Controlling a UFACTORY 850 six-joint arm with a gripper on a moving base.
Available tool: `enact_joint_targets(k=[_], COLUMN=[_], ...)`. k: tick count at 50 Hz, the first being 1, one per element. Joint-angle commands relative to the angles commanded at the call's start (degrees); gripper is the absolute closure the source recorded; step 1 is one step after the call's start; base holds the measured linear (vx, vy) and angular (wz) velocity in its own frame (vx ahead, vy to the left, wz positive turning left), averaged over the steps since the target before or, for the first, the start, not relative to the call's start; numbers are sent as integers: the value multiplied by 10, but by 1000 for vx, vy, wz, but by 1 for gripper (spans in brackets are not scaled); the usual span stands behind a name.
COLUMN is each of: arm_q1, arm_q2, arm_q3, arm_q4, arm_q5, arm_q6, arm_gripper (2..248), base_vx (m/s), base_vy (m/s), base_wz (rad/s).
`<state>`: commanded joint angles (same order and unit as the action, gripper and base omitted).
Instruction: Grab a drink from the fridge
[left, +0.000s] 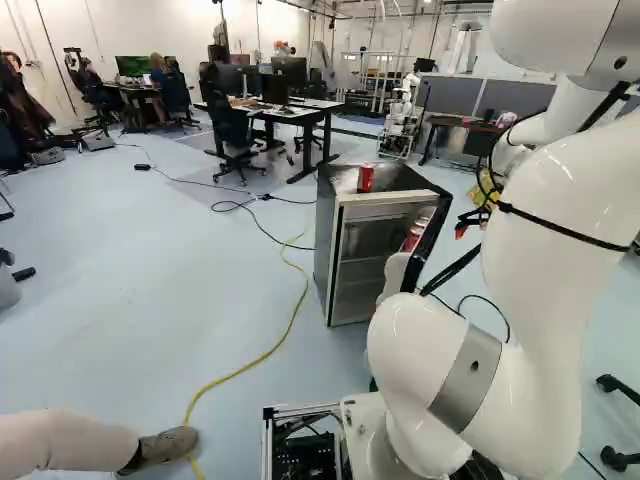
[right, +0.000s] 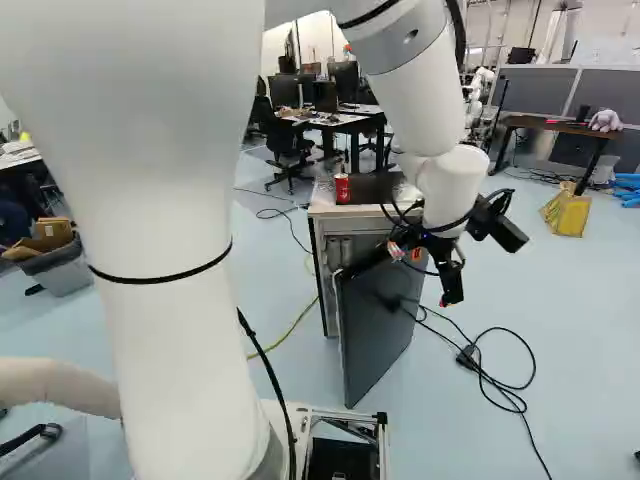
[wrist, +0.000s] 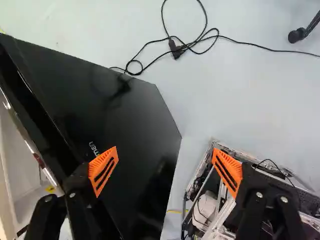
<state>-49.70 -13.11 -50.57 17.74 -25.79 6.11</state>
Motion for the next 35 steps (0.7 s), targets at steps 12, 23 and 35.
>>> enact_joint_targets(k=[12, 23, 35], arm_q1=[16, 31, 49], arm_q2=[20, 41, 65], arm_q3=[25, 50, 77], arm_q4=[0, 0, -5], arm_q5=[0, 0, 0], arm_q6=[0, 0, 0], arm_gripper=[3, 3, 3], base_vx=[0, 0, 0], base_vy=[0, 0, 0], base_wz=[0, 0, 0])
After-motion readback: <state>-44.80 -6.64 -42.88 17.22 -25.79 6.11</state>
